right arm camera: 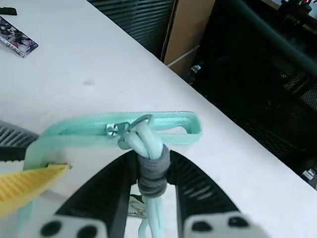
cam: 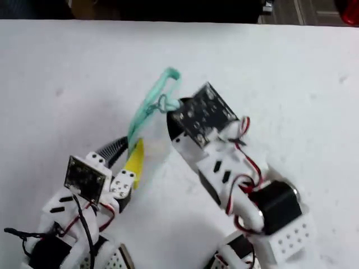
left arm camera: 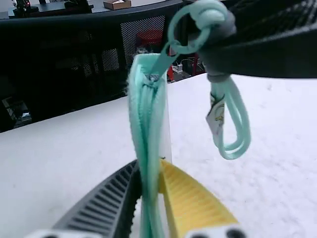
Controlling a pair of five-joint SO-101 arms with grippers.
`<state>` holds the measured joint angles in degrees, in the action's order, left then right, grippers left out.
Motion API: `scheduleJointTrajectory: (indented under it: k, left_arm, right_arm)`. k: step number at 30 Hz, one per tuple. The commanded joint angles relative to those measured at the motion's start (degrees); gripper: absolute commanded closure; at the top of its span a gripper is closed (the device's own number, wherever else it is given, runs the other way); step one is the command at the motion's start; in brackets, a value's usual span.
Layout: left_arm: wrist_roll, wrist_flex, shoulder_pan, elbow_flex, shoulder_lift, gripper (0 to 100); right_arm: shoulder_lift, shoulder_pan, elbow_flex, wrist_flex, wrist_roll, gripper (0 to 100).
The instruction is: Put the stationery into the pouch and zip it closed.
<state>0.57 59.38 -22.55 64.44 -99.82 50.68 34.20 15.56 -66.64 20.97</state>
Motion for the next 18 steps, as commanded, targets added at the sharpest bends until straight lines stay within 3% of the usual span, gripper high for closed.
scheduleJointTrajectory:
  k: [1,4,6,10,18]
  left_arm:
    - [3.25,0.0,-3.74,-2.37,0.31,96]
    - [3.96,-0.18,-3.56,-1.41,0.31,94]
    - [3.78,-0.18,-3.56,-1.23,0.31,87]
    - [-2.9,-0.18,-3.56,-1.23,0.31,74]
    - [-4.04,-2.29,-3.65,-1.23,0.31,75]
  right_arm:
    - [-1.36,-0.31,-3.78,-0.31,0.97,98.1]
    - [0.22,-0.31,-3.87,-0.48,0.97,98.1]
    - [1.27,-0.31,-3.87,-1.63,0.97,98.1]
    - [2.77,2.07,-3.87,-4.79,0.97,98.1]
    - [3.3,8.75,-3.87,-6.73,0.97,98.1]
